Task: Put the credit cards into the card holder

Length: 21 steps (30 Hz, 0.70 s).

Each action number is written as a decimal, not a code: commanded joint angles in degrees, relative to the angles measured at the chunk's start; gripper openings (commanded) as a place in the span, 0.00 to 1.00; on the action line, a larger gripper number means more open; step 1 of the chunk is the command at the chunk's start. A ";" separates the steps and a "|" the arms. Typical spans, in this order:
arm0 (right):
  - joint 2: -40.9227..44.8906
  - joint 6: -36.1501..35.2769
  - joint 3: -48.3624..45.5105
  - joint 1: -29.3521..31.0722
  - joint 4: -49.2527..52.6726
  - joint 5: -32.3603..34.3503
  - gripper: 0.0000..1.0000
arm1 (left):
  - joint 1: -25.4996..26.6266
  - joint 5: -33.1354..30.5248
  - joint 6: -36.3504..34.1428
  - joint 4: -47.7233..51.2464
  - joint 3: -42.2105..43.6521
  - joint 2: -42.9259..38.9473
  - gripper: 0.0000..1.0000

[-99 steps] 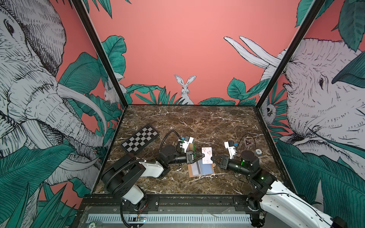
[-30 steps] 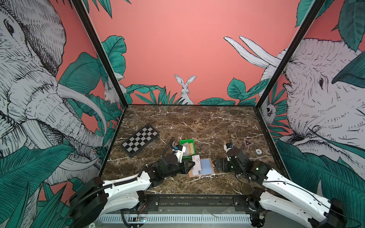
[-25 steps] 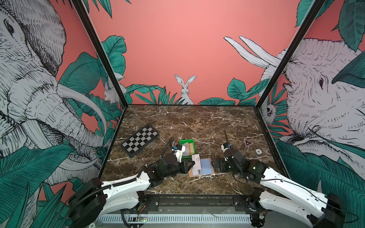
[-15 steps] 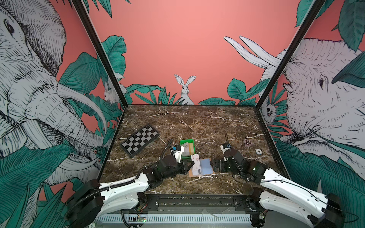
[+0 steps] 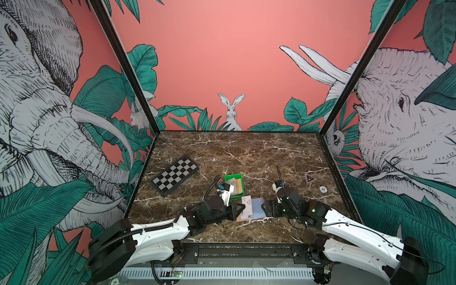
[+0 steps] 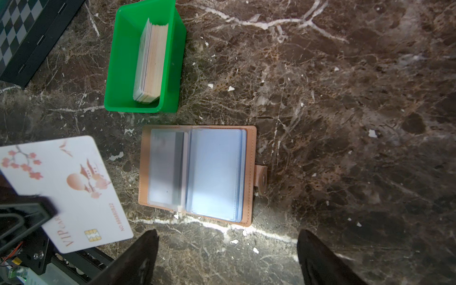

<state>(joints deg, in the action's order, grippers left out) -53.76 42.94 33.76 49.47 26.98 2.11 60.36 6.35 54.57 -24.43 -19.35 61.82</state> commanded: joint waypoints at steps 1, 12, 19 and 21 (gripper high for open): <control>-0.20 0.83 -0.81 0.36 -1.43 -0.16 0.82 | 0.29 -2.05 -0.95 -2.05 -0.07 -0.70 0.00; 0.03 0.47 -2.91 0.37 -4.84 -2.15 0.66 | 0.29 -2.33 -0.51 -4.20 -0.02 4.09 0.00; -0.58 -0.84 -2.82 0.32 -4.74 -1.72 0.59 | 0.29 -2.58 0.90 -4.34 -0.88 6.97 0.00; -1.44 -0.50 -2.53 0.33 -4.35 -1.85 0.57 | 0.24 -2.74 1.10 -3.26 -1.42 7.10 0.00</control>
<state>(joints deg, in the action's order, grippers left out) -54.43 42.85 31.09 49.52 23.57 0.16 60.40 4.43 54.94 -27.68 -19.42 68.97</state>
